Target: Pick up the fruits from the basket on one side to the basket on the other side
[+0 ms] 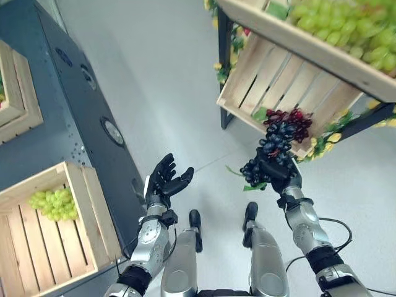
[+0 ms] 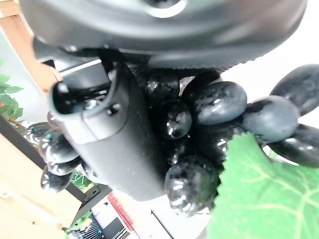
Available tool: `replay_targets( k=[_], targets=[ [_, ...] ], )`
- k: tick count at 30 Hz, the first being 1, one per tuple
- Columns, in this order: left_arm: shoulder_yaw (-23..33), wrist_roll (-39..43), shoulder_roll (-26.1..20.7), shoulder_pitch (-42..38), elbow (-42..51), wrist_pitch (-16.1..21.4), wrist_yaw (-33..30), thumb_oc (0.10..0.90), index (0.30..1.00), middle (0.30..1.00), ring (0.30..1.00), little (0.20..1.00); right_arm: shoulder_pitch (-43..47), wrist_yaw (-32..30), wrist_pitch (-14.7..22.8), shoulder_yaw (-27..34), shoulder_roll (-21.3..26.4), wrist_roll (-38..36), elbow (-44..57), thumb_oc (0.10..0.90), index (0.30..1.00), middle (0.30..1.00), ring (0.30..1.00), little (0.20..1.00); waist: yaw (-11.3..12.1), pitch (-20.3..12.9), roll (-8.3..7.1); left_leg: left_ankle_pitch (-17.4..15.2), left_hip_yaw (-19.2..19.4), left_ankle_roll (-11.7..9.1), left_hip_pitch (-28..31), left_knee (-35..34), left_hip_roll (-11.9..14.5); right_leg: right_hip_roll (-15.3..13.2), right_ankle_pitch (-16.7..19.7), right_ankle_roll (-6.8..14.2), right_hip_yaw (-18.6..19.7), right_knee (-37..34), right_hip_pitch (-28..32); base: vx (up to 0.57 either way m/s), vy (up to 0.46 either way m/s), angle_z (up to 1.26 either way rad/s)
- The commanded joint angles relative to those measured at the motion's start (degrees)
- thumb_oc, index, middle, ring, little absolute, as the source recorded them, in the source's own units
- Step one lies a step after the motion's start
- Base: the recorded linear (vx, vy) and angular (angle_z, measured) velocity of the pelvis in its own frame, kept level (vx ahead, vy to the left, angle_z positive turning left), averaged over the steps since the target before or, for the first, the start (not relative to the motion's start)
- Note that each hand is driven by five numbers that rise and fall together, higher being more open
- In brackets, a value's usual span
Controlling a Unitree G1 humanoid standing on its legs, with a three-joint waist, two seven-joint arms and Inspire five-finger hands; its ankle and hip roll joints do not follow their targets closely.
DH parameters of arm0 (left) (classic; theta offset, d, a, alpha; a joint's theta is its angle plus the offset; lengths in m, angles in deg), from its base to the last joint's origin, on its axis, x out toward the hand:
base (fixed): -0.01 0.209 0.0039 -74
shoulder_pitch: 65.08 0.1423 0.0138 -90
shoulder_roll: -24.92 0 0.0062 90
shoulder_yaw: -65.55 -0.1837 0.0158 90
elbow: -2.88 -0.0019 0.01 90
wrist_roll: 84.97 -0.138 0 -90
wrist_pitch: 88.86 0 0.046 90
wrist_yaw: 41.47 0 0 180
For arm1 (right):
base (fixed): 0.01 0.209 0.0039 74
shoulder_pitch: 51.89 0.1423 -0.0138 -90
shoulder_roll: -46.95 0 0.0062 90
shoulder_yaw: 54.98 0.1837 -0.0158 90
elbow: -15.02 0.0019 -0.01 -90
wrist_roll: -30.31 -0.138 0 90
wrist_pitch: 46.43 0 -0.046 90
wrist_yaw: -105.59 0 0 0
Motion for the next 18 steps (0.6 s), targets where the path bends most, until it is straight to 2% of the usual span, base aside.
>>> replay_targets(
  k=[1,7,9,15,18],
  targets=[
    [0.62,0.42,-2.73,0.69,6.49,6.15,0.82,0.8,0.9,0.9,0.9,0.9,6.64,-0.76,9.1,3.47,2.11,-2.53,12.11,0.4,0.3,0.3,0.3,0.3,0.11,-1.15,-0.03,-2.25,-0.9,0.71,-4.75,8.49,-2.6,-0.13,-5.97,-1.7,0.76,9.62,2.7,-0.05,0.012,0.07],
    [-0.36,1.2,-3.16,-0.05,7.92,5.83,1.1,0.8,0.9,0.9,0.9,0.9,13.94,-1.68,9.66,7.08,6.38,-4.77,12.32,0.4,0.3,0.3,0.3,0.3,1.15,0.08,0.79,-3.22,-1.55,1.43,-8.75,12.12,-3.24,-0.89,-6.88,-2.1,0.26,13.89,-1.17,-0.03,0.008,0.05],
    [-0.73,1.76,-3.52,-0.25,8.18,5.52,1.51,0.8,0.9,0.9,0.9,0.9,17.19,-2.71,8.8,7.94,8.56,-5.25,11.18,0.4,0.3,0.3,0.3,0.3,1.74,0.35,1.05,-3.63,-1.98,1.73,-9.74,13.39,-3.51,-1.11,-7.18,-2.2,0.32,15.39,-2.24,0.01,0.006,0.05],
    [-2.5,2.47,-5.56,-0.06,10.34,4.88,1.83,0.8,0.9,0.9,0.9,0.9,26.72,-5.18,7.02,8.8,16.63,-10.73,3.38,0.4,0.3,0.3,0.3,0.3,3.88,0.35,1.43,-3.83,-2.85,2.0,-10.79,14.09,-4.21,-1.1,-7.17,-2.51,-0.54,15.66,-2.65,0.01,-0.012,0.05],
    [-3.33,2.87,-6.12,-0.18,10.03,4.54,2.04,0.8,0.9,0.9,0.9,0.9,31.24,-6.52,6.39,8.52,19.01,-13.47,-1.58,0.4,0.3,0.3,0.3,0.3,4.62,0.35,1.59,-3.72,-3.14,2.1,-10.72,13.95,-4.46,-0.97,-7.04,-2.58,-0.72,15.67,-2.58,0.02,-0.005,0.1]
  ],
)
